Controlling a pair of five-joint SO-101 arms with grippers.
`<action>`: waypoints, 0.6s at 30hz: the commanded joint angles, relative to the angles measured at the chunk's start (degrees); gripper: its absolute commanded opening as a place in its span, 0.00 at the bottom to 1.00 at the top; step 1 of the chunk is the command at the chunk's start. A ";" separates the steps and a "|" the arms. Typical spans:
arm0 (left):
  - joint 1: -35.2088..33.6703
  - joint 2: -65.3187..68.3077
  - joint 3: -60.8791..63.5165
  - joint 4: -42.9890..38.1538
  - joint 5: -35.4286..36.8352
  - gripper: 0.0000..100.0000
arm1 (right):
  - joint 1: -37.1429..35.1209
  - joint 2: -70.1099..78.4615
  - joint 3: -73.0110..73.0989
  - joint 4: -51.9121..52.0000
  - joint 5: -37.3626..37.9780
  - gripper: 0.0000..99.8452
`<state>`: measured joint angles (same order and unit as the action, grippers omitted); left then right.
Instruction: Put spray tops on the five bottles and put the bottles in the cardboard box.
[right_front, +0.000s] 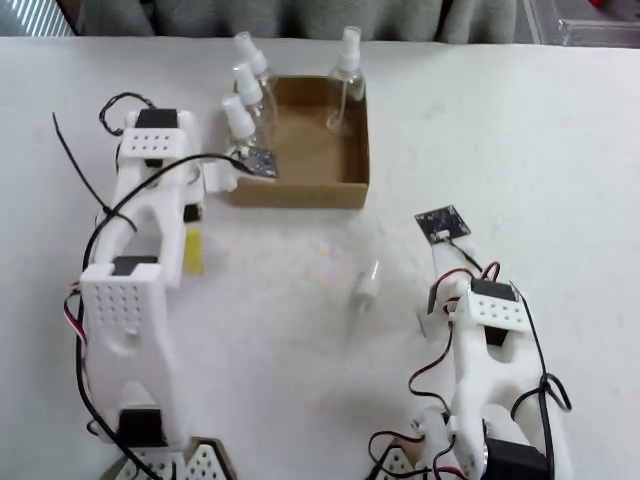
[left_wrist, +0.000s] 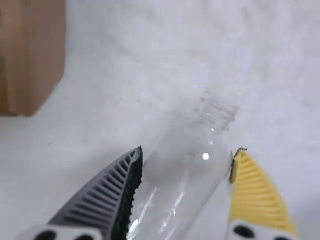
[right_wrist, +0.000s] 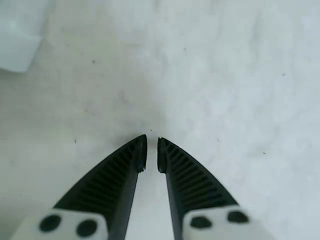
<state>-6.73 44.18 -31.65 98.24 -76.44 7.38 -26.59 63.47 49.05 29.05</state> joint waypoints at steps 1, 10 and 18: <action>-2.07 -0.75 -0.09 -3.96 -0.09 0.27 | -0.22 -0.75 -0.18 -0.57 0.18 0.02; -4.18 0.40 0.09 -5.36 -2.02 0.27 | -0.40 -0.75 -0.18 -0.57 0.18 0.02; -5.41 3.21 -0.44 -4.84 2.73 0.20 | -0.40 -0.75 -0.18 -0.57 0.18 0.02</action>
<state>-10.77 47.52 -31.74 93.32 -77.67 7.38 -26.59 63.47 49.05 29.05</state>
